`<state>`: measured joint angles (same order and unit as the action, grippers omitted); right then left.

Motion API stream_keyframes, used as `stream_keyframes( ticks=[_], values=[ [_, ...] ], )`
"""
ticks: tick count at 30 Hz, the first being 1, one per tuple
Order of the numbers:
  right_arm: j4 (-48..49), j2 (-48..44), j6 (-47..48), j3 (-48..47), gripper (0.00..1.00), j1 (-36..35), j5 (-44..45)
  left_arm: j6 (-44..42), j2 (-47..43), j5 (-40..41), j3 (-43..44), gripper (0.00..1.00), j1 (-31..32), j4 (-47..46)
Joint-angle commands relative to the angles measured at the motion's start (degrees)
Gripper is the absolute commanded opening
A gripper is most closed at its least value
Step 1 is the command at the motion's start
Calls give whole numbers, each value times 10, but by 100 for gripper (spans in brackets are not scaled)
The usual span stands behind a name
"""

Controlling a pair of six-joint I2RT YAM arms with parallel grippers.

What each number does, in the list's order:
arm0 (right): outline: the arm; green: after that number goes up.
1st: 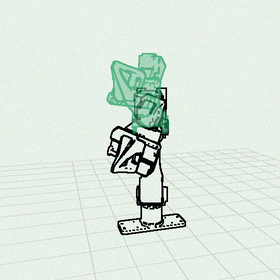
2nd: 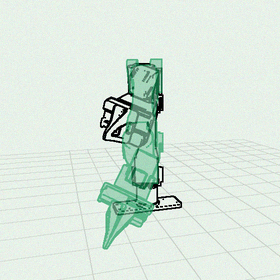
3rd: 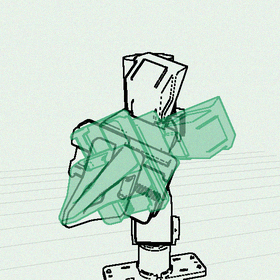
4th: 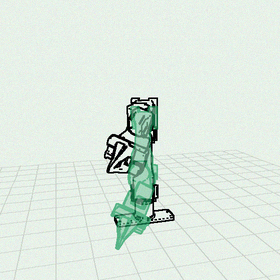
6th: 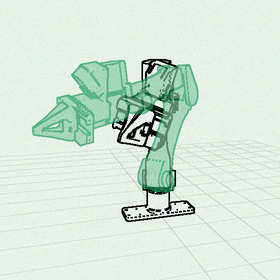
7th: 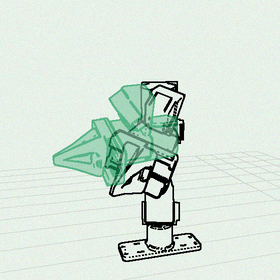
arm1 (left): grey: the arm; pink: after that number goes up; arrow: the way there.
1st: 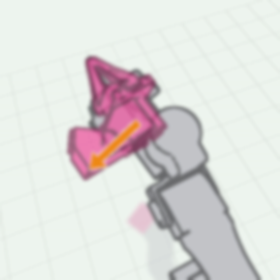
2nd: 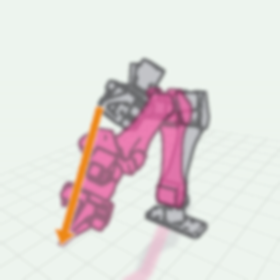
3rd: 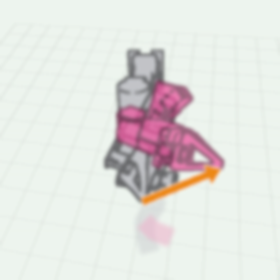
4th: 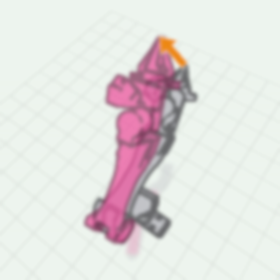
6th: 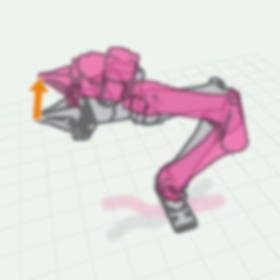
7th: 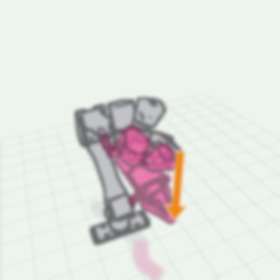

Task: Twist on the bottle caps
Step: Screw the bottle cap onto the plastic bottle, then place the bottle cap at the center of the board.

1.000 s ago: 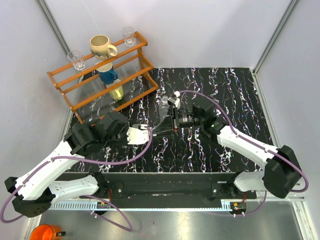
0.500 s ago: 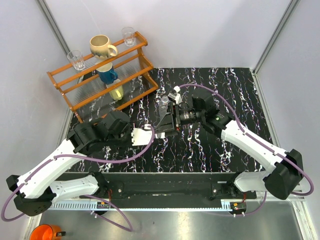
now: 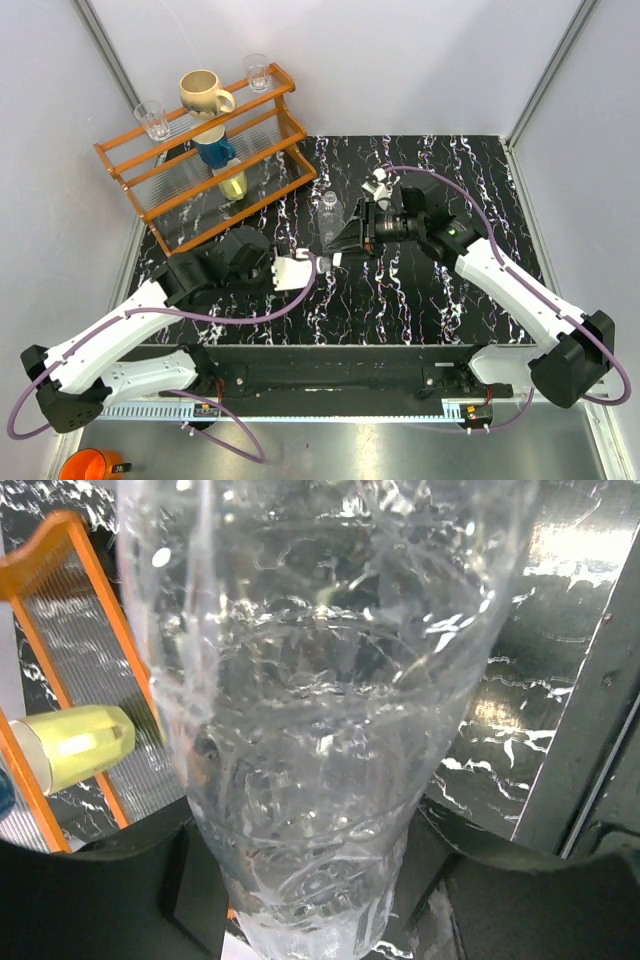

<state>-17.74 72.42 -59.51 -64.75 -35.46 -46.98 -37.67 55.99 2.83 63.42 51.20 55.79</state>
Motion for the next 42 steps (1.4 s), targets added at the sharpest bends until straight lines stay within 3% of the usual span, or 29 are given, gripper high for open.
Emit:
stream_keyframes(
  ticks=[1, 9, 15, 19, 23, 34, 42],
  values=[
    [-28, -36, -26, -38, 8, 22, 28, -12, 4, 66, -53, 21, 1, 62],
    [-108, -42, -28, -3, 4, 22, 47, 28, 15, 32, -83, 18, 0, 23],
    [-160, -1, 142, -14, 6, 32, 32, 62, -2, -104, -25, 15, -23, 43],
    [-167, 3, 281, -27, 6, 32, 50, 49, -2, -151, 9, 15, -26, 71],
    [-156, -18, 331, -24, 6, 24, 72, 37, 10, -174, 28, 15, -27, 88],
    [-123, -22, 278, -33, 7, 24, 28, 38, 33, -173, 12, 15, -28, 89],
    [-122, -18, 260, -34, 6, 3, 53, 88, 62, -175, 7, 13, -27, 49]
  ],
)
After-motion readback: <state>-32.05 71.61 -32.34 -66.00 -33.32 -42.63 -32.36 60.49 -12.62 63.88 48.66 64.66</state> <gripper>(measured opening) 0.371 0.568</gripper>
